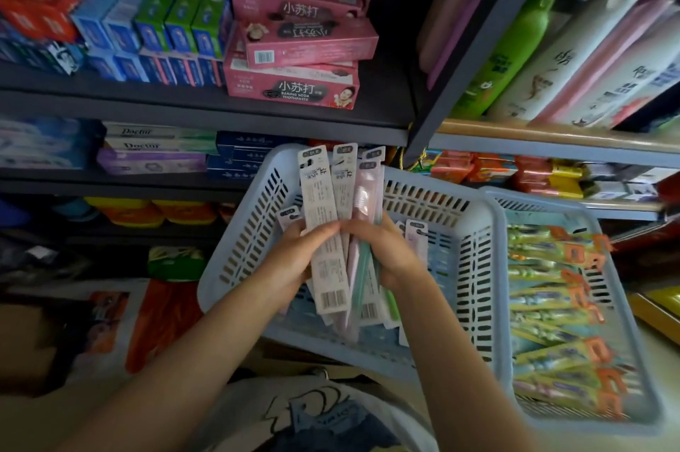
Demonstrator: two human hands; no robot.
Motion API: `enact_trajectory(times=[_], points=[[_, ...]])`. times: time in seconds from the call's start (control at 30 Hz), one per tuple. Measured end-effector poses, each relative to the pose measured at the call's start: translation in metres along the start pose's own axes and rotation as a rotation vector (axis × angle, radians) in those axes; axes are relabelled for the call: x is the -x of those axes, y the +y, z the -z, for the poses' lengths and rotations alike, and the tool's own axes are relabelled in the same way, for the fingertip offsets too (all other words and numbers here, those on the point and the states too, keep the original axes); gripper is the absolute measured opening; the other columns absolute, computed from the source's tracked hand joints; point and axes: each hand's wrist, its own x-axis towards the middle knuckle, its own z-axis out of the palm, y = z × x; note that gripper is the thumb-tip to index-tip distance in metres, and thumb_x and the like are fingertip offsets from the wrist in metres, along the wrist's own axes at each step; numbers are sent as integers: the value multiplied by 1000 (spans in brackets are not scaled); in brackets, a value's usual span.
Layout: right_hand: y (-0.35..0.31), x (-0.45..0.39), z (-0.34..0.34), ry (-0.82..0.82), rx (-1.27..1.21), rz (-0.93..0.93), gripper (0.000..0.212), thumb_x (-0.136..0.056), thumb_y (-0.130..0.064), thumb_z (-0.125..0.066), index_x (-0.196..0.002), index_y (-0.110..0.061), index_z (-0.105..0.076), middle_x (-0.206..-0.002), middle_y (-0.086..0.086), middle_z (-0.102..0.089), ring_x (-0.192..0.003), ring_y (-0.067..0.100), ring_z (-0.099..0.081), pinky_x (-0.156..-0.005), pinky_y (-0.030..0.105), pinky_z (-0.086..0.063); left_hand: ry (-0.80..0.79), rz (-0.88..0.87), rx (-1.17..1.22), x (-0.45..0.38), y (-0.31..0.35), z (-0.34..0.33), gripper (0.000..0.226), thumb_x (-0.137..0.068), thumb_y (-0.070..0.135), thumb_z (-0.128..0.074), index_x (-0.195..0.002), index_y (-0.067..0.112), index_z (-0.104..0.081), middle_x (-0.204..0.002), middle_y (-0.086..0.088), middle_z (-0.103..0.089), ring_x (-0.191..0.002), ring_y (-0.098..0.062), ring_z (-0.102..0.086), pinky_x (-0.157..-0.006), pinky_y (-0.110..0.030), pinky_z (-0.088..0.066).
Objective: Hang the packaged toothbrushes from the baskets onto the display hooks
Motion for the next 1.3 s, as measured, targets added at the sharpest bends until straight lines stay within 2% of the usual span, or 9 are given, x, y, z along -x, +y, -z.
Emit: enact_trajectory(times=[0.23, 0.47, 0.53, 0.63, 0.73, 0.9, 0.97, 1.13, 1.3], points=[[-9, 8, 12, 128, -119, -68, 41, -92, -24, -71, -129, -12, -60, -105, 9, -78, -95, 27, -75, -87, 45, -59, 100, 14, 0, -2, 20, 14, 33, -95, 5, -59, -124, 19, -66, -112, -8, -76, -104, -27, -72, -88, -46, -56], [-18, 2, -9, 247, 6, -76, 75, -70, -62, -81, -125, -16, -61, -118, 6, -72, -108, 26, -70, -102, 50, -53, -83, -13, -51, 0, 20, -3, 55, -87, 39, -73, -138, 36, -54, -129, 4, -69, -120, -19, -65, -103, -48, -48], [-24, 3, -20, 203, 81, -5, 58, -79, -69, -70, -112, -21, -68, -111, 2, -75, -107, 21, -70, -103, 48, -52, -124, 8, -47, -1, 20, -8, 63, -81, 47, -78, -138, 42, -51, -131, 9, -67, -125, -16, -61, -106, -47, -46], [-25, -1, -31, 264, 163, -7, 108, -61, -104, -36, -126, -24, -68, -126, 3, -70, -118, 22, -64, -109, 50, -46, -94, 8, -72, 2, 25, -11, 71, -68, 49, -84, -131, 38, -55, -121, 6, -72, -116, -18, -67, -101, -44, -51], [-36, 1, -42, 280, 123, -71, 100, -77, -92, -28, -142, -22, -57, -142, 4, -59, -131, 23, -55, -113, 46, -42, -21, 3, -91, 1, 30, -6, 100, -48, 55, -93, -136, 30, -54, -119, 1, -73, -111, -21, -69, -102, -46, -53], [-49, -1, -44, 261, 238, -1, 53, -107, -52, -33, -106, -20, -75, -99, -1, -75, -93, 13, -71, -87, 30, -57, 6, 27, 55, -1, 44, 17, 41, -82, 22, -79, -121, 17, -69, -112, -18, -73, -101, -33, -72, -93, -47, -55], [-52, 0, -47, 265, 243, 27, 48, -107, -46, -40, -86, -18, -73, -72, -6, -73, -67, 6, -71, -63, 17, -55, -21, 17, 59, 2, 48, 27, 38, -80, 19, -73, -117, 14, -71, -113, -23, -71, -101, -37, -71, -92, -48, -55], [-58, 5, -77, 288, 262, 124, 44, -106, -43, -47, -77, -18, -69, -63, -12, -69, -56, -4, -63, -56, 11, -48, 16, -59, 76, 17, 70, 46, 30, -91, 9, -64, -117, 22, -70, -105, -18, -73, -96, -35, -72, -86, -46, -56], [-87, 0, -125, 351, 174, 300, 47, -102, -40, -56, -86, 3, -62, -73, 9, -57, -68, 20, -53, -70, 34, -43, -19, -171, 163, 41, 113, 69, 45, -86, 14, -67, -129, 25, -60, -110, -15, -72, -92, -28, -72, -75, -39, -57]])
